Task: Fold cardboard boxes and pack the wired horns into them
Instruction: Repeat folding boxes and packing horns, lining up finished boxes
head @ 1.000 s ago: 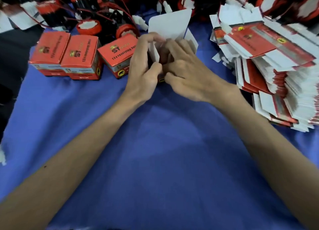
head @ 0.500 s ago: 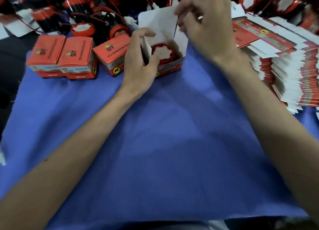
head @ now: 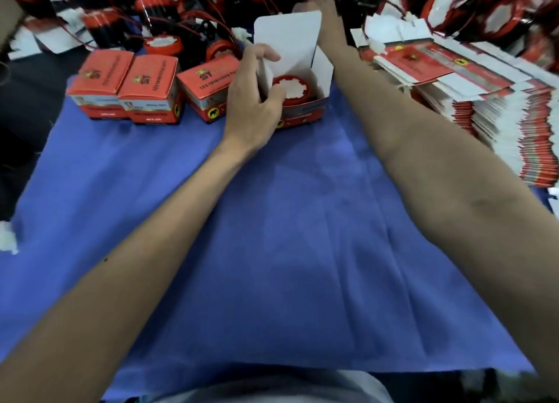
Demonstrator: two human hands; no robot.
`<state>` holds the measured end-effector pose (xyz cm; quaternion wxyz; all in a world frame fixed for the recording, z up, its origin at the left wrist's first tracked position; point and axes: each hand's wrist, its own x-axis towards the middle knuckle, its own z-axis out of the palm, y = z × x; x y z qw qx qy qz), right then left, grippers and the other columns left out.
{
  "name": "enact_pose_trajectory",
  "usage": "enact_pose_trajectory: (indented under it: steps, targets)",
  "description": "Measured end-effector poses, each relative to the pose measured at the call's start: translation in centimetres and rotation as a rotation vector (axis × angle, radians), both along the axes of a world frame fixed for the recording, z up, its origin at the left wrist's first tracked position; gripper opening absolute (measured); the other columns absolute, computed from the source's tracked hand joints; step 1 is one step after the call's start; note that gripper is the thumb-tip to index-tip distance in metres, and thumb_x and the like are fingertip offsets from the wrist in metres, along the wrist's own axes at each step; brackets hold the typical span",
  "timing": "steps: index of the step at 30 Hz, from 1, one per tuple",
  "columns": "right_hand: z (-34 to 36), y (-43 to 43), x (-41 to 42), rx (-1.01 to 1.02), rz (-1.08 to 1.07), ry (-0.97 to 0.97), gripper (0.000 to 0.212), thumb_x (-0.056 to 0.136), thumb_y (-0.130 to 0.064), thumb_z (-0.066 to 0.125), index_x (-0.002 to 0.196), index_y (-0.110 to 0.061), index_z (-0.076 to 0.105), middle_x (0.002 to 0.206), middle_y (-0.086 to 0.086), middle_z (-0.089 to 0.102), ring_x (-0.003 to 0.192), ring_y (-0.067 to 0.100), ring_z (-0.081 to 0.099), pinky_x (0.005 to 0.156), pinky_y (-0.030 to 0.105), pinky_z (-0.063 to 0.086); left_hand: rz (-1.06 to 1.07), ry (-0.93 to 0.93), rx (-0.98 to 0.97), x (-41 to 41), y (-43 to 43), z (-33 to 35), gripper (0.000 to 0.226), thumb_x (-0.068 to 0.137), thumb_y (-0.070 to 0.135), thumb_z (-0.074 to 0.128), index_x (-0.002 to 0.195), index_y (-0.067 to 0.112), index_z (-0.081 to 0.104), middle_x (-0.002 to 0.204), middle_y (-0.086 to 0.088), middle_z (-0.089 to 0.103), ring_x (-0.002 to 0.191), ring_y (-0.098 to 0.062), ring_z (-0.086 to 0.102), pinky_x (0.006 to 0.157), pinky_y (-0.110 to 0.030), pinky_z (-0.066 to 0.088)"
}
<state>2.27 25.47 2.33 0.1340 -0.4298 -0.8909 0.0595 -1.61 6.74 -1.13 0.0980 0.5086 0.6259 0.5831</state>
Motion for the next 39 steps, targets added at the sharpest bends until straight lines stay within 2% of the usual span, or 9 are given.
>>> enact_pose_trajectory:
  steps: [4, 11, 15, 21, 25, 28, 33, 36, 39]
  targets:
    - [-0.3, 0.0, 1.0, 0.018, 0.060, 0.134, 0.025, 0.093, -0.010, 0.043, 0.069, -0.006, 0.048, 0.088, 0.025, 0.055, 0.080, 0.032, 0.048, 0.058, 0.027, 0.025, -0.010, -0.001, -0.010, 0.1, 0.1, -0.1, 0.029, 0.076, 0.003, 0.048, 0.102, 0.015, 0.045, 0.079, 0.006, 0.040, 0.068, -0.005, 0.034, 0.065, -0.021, 0.030]
    - [-0.9, -4.1, 4.0, -0.350, 0.027, 0.801, 0.019, 0.098, -0.011, 0.042, 0.105, -0.005, 0.060, 0.091, -0.002, 0.059, 0.078, 0.004, 0.049, 0.066, 0.011, 0.036, -0.017, 0.041, 0.006, -0.3, 0.3, -0.3, 0.030, 0.093, 0.017, 0.048, 0.117, 0.005, 0.063, 0.103, -0.003, 0.055, 0.095, -0.012, 0.052, 0.084, -0.018, 0.038]
    - [-2.3, -8.1, 5.8, -0.695, -0.019, 1.277, 0.016, 0.100, -0.009, 0.040, 0.095, -0.014, 0.054, 0.093, 0.000, 0.061, 0.080, 0.005, 0.060, 0.071, 0.018, 0.047, -0.036, 0.005, -0.029, -0.3, 0.4, -0.4, 0.033, 0.101, 0.023, 0.040, 0.120, 0.011, 0.065, 0.099, 0.002, 0.049, 0.101, -0.016, 0.054, 0.090, -0.023, 0.040]
    - [-3.3, -11.0, 6.8, -0.866, 0.303, 1.295, 0.022, 0.097, -0.019, 0.035, 0.113, -0.010, 0.046, 0.107, 0.005, 0.058, 0.098, 0.013, 0.059, 0.087, 0.031, 0.047, -0.247, -0.166, -0.027, -0.5, 0.4, -0.2, 0.034, 0.090, -0.006, 0.047, 0.115, 0.009, 0.065, 0.109, -0.002, 0.041, 0.105, 0.007, 0.051, 0.092, -0.010, 0.040]
    - [-3.2, -11.7, 6.8, -0.759, 0.394, 1.227, 0.035, 0.088, -0.012, 0.042, 0.121, -0.001, 0.041, 0.119, 0.015, 0.052, 0.113, 0.025, 0.052, 0.098, 0.040, 0.044, -0.190, -0.088, -0.048, -0.4, 0.4, -0.2, 0.045, 0.083, -0.016, 0.039, 0.110, 0.012, 0.062, 0.114, -0.009, 0.047, 0.116, -0.018, 0.046, 0.105, -0.027, 0.037]
    - [-3.4, -11.7, 6.7, -0.706, 0.406, 1.134, 0.035, 0.091, 0.001, 0.047, 0.125, 0.000, 0.039, 0.117, 0.013, 0.054, 0.109, 0.022, 0.054, 0.094, 0.035, 0.047, -0.126, -0.090, -0.024, -0.3, 0.5, -0.5, 0.033, 0.081, -0.014, 0.036, 0.099, 0.013, 0.045, 0.099, 0.003, 0.046, 0.096, -0.015, 0.045, 0.088, -0.029, 0.040]
    - [-3.6, -11.5, 6.4, -0.557, 0.365, 1.025, 0.042, 0.088, 0.014, 0.055, 0.125, 0.001, 0.042, 0.120, 0.026, 0.055, 0.108, 0.026, 0.054, 0.093, 0.043, 0.048, -0.146, -0.204, 0.116, -0.3, 0.5, -0.4, 0.048, 0.077, -0.021, 0.032, 0.113, 0.009, 0.022, 0.115, -0.019, 0.044, 0.103, -0.019, 0.049, 0.085, -0.020, 0.044]
    - [-3.7, -11.7, 6.4, -0.540, 0.364, 1.057, 0.035, 0.087, 0.011, 0.058, 0.114, -0.010, 0.050, 0.108, 0.016, 0.062, 0.099, 0.021, 0.059, 0.087, 0.039, 0.051, -0.160, -0.186, 0.133, -0.6, 0.5, -0.5, 0.057, 0.078, -0.022, 0.034, 0.124, 0.011, 0.029, 0.119, -0.022, 0.049, 0.106, -0.026, 0.053, 0.088, -0.028, 0.048]
    - [-3.9, -11.6, 6.5, -0.513, 0.353, 1.022, 0.017, 0.087, 0.004, 0.060, 0.098, -0.009, 0.060, 0.083, 0.004, 0.057, 0.080, 0.018, 0.055, 0.070, 0.036, 0.046, -0.107, -0.115, 0.082, -1.2, 0.4, -1.0, 0.036, 0.082, -0.014, 0.038, 0.105, 0.011, 0.045, 0.098, -0.011, 0.054, 0.091, -0.021, 0.053, 0.078, -0.029, 0.045]
